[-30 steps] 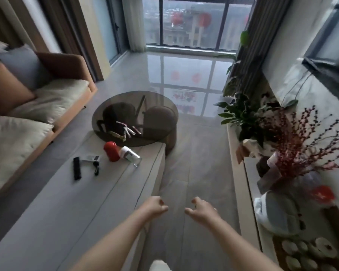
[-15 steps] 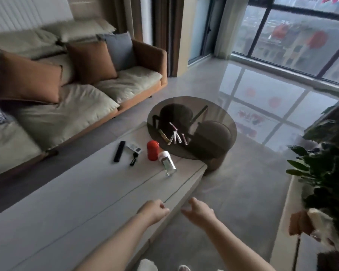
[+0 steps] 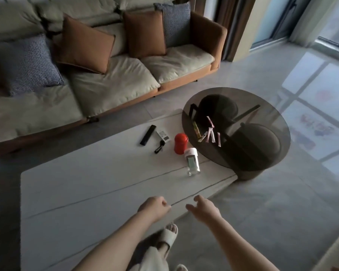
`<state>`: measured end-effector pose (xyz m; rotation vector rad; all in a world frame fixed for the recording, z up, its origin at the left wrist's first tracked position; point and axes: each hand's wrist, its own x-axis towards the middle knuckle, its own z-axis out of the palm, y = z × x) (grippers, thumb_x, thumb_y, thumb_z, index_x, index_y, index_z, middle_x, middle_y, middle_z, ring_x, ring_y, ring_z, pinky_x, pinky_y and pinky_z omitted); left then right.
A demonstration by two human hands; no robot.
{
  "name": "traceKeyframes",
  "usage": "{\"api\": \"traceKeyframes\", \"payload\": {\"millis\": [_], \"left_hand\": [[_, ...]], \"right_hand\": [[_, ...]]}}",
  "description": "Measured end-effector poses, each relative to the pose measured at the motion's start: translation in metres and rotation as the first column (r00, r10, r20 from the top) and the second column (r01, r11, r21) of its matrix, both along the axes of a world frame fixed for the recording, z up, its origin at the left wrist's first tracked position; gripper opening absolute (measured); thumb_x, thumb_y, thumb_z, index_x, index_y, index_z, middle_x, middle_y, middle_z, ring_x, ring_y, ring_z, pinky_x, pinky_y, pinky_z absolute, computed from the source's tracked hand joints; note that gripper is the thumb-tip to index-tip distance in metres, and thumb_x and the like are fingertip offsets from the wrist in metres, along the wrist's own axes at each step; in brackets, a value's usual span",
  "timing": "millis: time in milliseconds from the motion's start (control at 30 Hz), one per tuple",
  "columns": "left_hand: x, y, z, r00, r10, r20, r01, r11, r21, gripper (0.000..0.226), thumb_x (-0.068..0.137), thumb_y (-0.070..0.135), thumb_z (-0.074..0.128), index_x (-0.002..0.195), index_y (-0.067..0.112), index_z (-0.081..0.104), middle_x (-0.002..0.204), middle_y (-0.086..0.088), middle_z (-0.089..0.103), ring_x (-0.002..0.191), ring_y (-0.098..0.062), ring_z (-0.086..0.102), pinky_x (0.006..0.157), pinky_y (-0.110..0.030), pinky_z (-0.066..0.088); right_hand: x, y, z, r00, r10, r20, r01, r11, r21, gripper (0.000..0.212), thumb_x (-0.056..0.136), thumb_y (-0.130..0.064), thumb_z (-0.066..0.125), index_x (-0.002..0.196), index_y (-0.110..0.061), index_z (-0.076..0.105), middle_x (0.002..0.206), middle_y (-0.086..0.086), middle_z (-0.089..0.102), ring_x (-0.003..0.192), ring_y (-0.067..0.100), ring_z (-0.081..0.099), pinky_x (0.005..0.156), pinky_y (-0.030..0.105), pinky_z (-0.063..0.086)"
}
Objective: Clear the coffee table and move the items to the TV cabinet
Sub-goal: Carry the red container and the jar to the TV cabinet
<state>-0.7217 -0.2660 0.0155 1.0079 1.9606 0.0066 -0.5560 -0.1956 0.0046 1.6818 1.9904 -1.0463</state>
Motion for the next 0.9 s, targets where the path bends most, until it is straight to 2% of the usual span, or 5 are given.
{"api": "traceKeyframes", "payload": {"millis": [200,433,667,767,900], "left_hand": [[-0.03,0.07,-0.025,0.999,-0.054,-0.002,0.053,0.996,-0.068,0.039,0.087,0.046,0.05,0.116,0.022,0.06,0.124,-0.002,0.063,0.113,-0.02,0.058,0.094,-0.027,0.046],[-0.061,0.178,-0.073,0.996,-0.076,-0.035,0.074,0.995,-0.068,0.044,0.089,0.047,0.047,0.125,0.023,0.054,0.131,-0.003,0.057,0.117,-0.023,0.055,0.097,-0.03,0.045],[-0.064,0.282,-0.147,0.986,-0.086,-0.144,0.098,0.992,0.077,0.06,0.088,0.044,0.05,0.143,0.026,0.033,0.143,-0.006,0.04,0.129,-0.027,0.041,0.101,-0.038,0.039],[-0.062,0.321,-0.179,0.969,-0.14,-0.203,0.171,0.974,0.147,0.067,0.088,0.042,0.054,0.146,0.026,0.025,0.148,-0.006,0.032,0.132,-0.028,0.034,0.101,-0.042,0.038],[-0.061,0.361,-0.215,0.95,-0.147,-0.275,0.205,0.959,0.194,0.075,0.086,0.041,0.057,0.148,0.028,0.016,0.158,-0.008,0.01,0.142,-0.033,0.015,0.108,-0.046,0.031]], "right_hand": [[-0.025,0.057,-0.019,0.999,-0.01,0.037,0.012,0.999,-0.048,0.053,0.088,-0.053,0.047,0.131,-0.022,0.045,0.127,0.0,0.059,0.115,0.019,0.055,0.1,0.039,0.043],[-0.047,0.148,-0.06,0.996,-0.075,0.049,0.077,0.996,-0.041,0.054,0.089,-0.053,0.047,0.131,-0.019,0.046,0.127,0.001,0.058,0.113,0.018,0.056,0.096,0.037,0.048],[-0.065,0.231,-0.141,0.996,-0.049,0.075,0.051,0.999,-0.018,0.049,0.088,-0.05,0.048,0.126,-0.019,0.05,0.119,0.003,0.057,0.102,0.019,0.058,0.087,0.036,0.053],[-0.069,0.257,-0.179,0.995,-0.036,0.088,0.039,0.999,-0.03,0.052,0.088,-0.048,0.051,0.13,-0.017,0.046,0.123,0.005,0.053,0.108,0.021,0.055,0.089,0.037,0.052],[-0.073,0.287,-0.223,0.994,-0.082,0.078,0.084,0.996,-0.024,0.057,0.086,-0.045,0.053,0.135,-0.019,0.038,0.126,0.007,0.05,0.114,0.026,0.052,0.092,0.043,0.05]]}}
